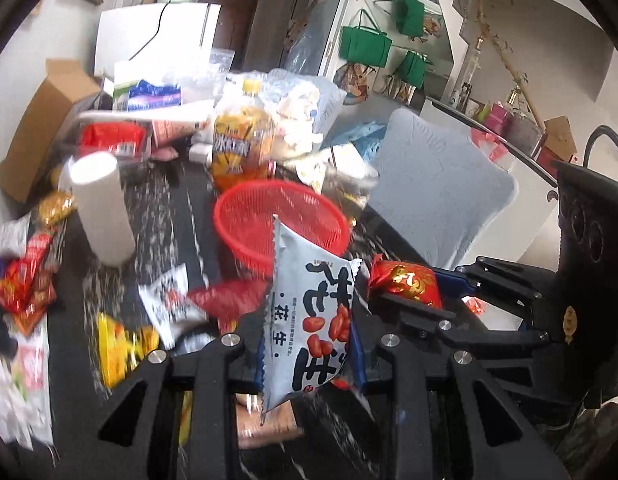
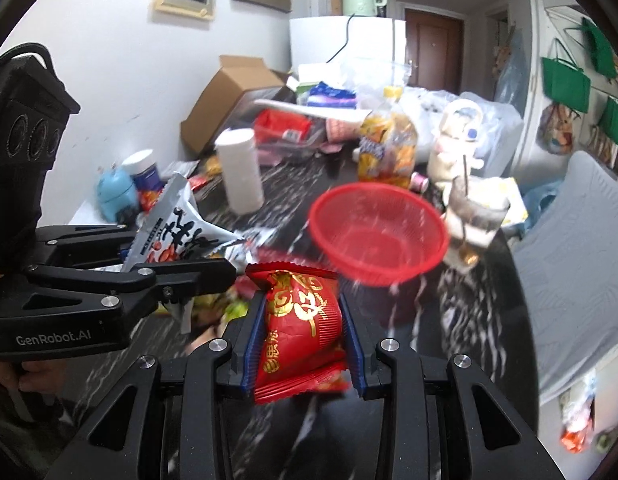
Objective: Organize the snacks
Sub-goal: 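Lower both snacks into the red basket and open both tools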
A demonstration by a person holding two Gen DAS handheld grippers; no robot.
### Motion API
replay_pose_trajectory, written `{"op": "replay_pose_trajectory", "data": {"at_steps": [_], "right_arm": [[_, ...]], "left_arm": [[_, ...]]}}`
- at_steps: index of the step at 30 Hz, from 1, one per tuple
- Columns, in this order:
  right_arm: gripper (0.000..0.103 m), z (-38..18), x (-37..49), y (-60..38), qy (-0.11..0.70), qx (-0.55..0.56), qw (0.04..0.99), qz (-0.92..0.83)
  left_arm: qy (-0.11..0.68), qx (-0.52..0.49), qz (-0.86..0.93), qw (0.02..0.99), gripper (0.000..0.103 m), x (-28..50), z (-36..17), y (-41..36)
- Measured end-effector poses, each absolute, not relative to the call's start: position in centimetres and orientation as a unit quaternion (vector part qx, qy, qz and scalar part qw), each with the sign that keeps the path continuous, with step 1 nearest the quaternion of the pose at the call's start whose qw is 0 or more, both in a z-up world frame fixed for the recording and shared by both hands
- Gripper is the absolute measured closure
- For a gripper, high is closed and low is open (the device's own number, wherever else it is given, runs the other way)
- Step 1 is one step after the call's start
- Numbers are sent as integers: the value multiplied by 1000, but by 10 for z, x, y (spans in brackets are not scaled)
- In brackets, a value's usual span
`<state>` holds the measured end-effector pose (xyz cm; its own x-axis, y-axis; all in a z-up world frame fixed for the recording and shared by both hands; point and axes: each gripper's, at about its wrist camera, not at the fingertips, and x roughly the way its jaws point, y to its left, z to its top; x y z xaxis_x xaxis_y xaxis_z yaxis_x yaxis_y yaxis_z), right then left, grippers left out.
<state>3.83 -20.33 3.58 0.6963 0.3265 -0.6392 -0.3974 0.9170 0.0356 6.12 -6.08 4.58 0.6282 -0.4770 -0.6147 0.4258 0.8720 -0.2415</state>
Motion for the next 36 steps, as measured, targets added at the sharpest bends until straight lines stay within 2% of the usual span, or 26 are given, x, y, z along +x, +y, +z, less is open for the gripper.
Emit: {"op": "replay_pose_trajectory", "data": {"at_steps": [11,20,24,36], "right_arm": [[68,50,112,-220,321,-53,928,184],[68,43,168,-240,322,-47,932,160],[68,32,190,-249,329,-44,929,163],[68,-5,225,-254,359,-41,923,133]], "left_arm": [[339,-28,-250,907,73,140,60,-79],[351,-16,-230,908,73,203,45,-100],[341,-12,-223,913,73,221,37,-108],[380,17,-206,902,73,257,4,-123]]}}
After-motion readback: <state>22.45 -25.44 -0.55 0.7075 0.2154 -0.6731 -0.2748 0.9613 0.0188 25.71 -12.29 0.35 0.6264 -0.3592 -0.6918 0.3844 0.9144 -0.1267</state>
